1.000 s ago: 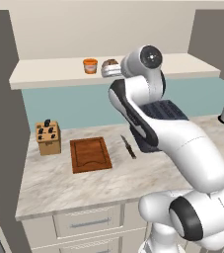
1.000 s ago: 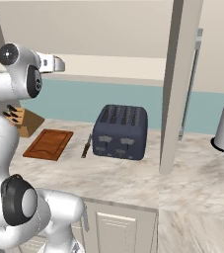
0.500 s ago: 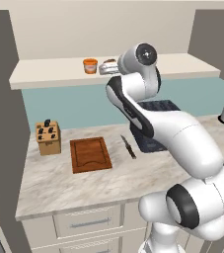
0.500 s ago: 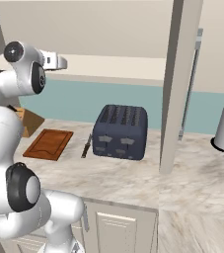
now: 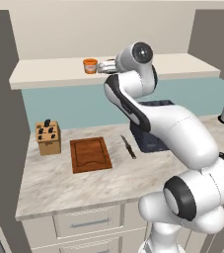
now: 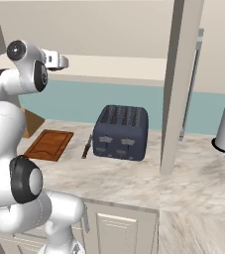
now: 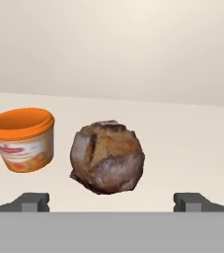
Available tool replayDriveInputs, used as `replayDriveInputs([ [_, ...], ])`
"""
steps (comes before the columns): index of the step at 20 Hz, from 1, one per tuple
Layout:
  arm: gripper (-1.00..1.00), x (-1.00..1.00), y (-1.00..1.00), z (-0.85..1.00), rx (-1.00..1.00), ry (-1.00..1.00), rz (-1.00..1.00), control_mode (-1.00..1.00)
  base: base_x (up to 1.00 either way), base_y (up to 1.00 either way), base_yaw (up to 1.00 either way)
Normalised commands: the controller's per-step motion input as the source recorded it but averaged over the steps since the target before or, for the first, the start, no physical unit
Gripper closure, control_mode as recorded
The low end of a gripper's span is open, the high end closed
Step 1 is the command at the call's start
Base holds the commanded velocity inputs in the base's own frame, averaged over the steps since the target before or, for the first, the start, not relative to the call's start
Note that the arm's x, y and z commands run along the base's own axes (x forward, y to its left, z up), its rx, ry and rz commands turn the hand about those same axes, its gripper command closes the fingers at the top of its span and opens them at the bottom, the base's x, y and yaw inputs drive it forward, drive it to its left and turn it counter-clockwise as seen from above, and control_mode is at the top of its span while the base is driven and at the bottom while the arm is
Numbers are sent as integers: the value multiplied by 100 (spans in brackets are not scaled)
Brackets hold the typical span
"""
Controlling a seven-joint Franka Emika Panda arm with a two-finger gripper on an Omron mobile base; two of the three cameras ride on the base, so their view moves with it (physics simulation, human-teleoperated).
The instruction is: Pick the bread, place it on the cutting board, pick the jam, place it on the counter, and close the cabinet.
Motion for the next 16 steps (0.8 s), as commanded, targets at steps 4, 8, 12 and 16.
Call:
replayDriveInputs([
  [4,-100,13,0,-5,0,0,0,-100,0,0,0],
  [8,-100,17,0,-9,0,0,0,-100,0,0,0],
  [12,-100,22,1,-7,0,0,0,-100,0,0,0],
  [16,-100,27,3,-4,0,0,0,-100,0,0,0],
])
